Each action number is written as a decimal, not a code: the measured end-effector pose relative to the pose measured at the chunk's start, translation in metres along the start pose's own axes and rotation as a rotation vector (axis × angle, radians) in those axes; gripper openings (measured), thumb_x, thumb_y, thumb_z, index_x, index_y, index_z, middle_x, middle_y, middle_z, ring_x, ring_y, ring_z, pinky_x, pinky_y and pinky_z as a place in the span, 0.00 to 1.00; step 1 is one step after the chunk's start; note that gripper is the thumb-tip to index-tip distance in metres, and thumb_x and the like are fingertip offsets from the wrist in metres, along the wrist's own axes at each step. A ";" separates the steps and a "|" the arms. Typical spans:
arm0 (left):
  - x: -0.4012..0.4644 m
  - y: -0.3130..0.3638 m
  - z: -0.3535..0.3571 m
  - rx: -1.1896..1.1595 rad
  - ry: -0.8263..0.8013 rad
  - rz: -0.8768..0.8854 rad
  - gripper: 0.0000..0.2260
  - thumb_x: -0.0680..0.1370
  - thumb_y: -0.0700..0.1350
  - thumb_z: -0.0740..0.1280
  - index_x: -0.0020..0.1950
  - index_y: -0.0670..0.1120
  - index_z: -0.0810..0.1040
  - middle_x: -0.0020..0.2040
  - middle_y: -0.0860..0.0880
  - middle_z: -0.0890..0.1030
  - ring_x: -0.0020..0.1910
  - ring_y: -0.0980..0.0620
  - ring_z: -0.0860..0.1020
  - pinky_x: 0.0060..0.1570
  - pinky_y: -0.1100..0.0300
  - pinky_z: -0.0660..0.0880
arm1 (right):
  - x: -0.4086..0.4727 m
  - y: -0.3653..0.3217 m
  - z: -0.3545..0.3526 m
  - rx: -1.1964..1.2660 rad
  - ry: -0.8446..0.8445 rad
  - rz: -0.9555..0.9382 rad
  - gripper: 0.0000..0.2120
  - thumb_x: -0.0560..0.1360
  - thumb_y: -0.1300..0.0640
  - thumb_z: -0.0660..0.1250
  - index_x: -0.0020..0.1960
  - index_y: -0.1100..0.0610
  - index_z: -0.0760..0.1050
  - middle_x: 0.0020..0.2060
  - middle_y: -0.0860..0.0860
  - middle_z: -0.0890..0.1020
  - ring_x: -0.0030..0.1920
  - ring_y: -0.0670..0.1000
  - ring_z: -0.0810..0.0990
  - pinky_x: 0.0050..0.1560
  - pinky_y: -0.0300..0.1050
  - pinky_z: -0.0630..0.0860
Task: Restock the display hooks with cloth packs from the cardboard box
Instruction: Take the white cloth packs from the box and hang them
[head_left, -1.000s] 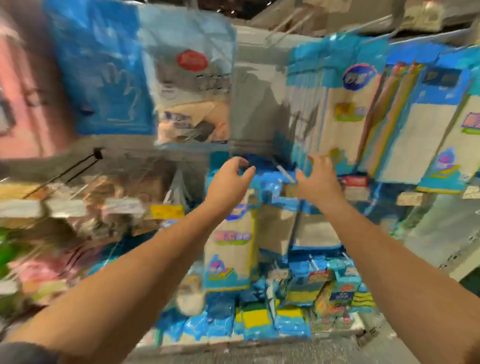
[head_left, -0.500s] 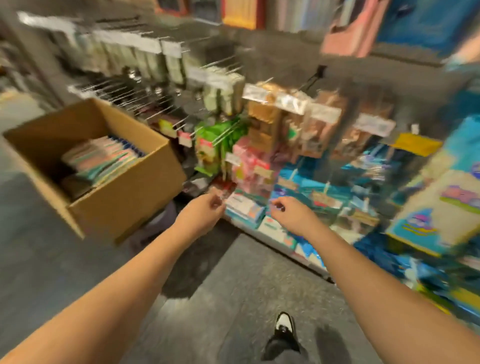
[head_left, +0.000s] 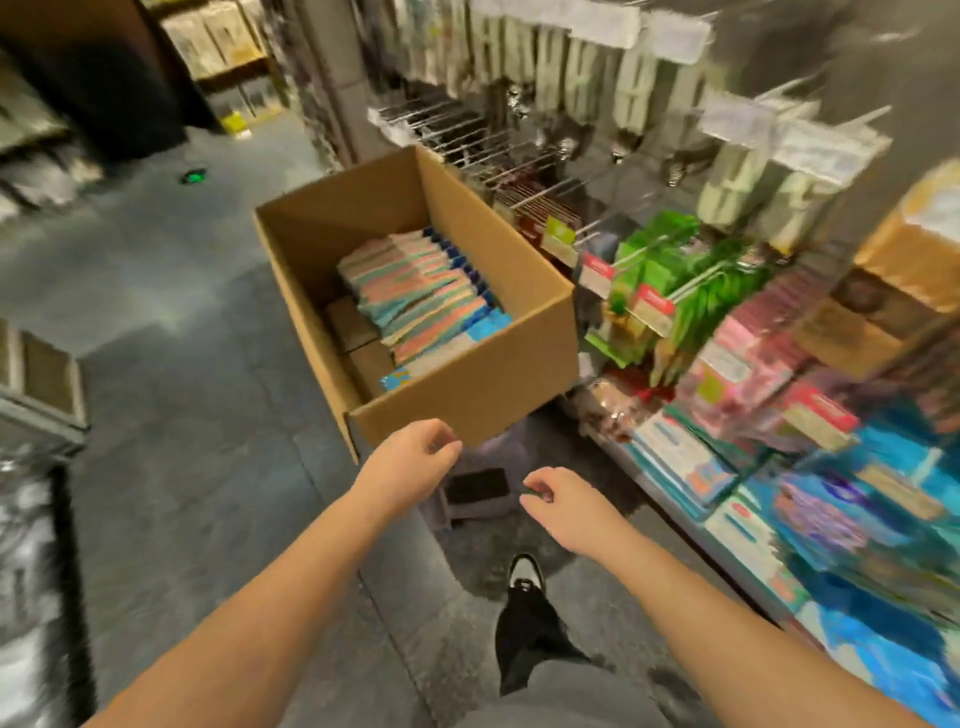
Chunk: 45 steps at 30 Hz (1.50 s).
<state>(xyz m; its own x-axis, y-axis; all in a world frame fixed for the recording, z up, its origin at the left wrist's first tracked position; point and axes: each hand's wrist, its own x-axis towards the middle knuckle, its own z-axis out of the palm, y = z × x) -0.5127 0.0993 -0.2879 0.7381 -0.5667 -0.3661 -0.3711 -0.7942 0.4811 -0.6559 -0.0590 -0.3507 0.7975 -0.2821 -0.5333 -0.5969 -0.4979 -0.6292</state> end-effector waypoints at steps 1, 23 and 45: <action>0.016 -0.005 -0.013 -0.008 0.003 -0.010 0.09 0.81 0.49 0.65 0.57 0.48 0.81 0.54 0.49 0.83 0.55 0.49 0.80 0.53 0.58 0.73 | 0.017 -0.011 -0.002 0.011 -0.026 -0.004 0.20 0.82 0.47 0.61 0.71 0.51 0.70 0.64 0.48 0.73 0.59 0.48 0.76 0.55 0.41 0.71; 0.395 -0.140 -0.074 -0.068 -0.482 -0.287 0.06 0.81 0.44 0.64 0.56 0.43 0.76 0.53 0.42 0.78 0.57 0.42 0.79 0.55 0.53 0.74 | 0.351 -0.162 0.004 0.404 0.231 0.566 0.19 0.78 0.54 0.62 0.68 0.56 0.72 0.68 0.55 0.71 0.68 0.59 0.69 0.66 0.44 0.68; 0.431 -0.166 0.006 0.029 -0.804 -0.494 0.30 0.84 0.61 0.52 0.69 0.38 0.75 0.70 0.38 0.75 0.68 0.40 0.74 0.69 0.52 0.70 | 0.407 -0.151 0.072 0.933 0.824 1.272 0.25 0.79 0.51 0.61 0.73 0.58 0.65 0.69 0.59 0.70 0.68 0.62 0.69 0.68 0.51 0.64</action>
<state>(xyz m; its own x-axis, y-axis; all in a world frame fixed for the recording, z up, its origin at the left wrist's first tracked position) -0.1361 -0.0147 -0.5300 0.2100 -0.1375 -0.9680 -0.1424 -0.9838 0.1088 -0.2479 -0.0394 -0.5138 -0.4929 -0.5296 -0.6904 -0.4346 0.8372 -0.3319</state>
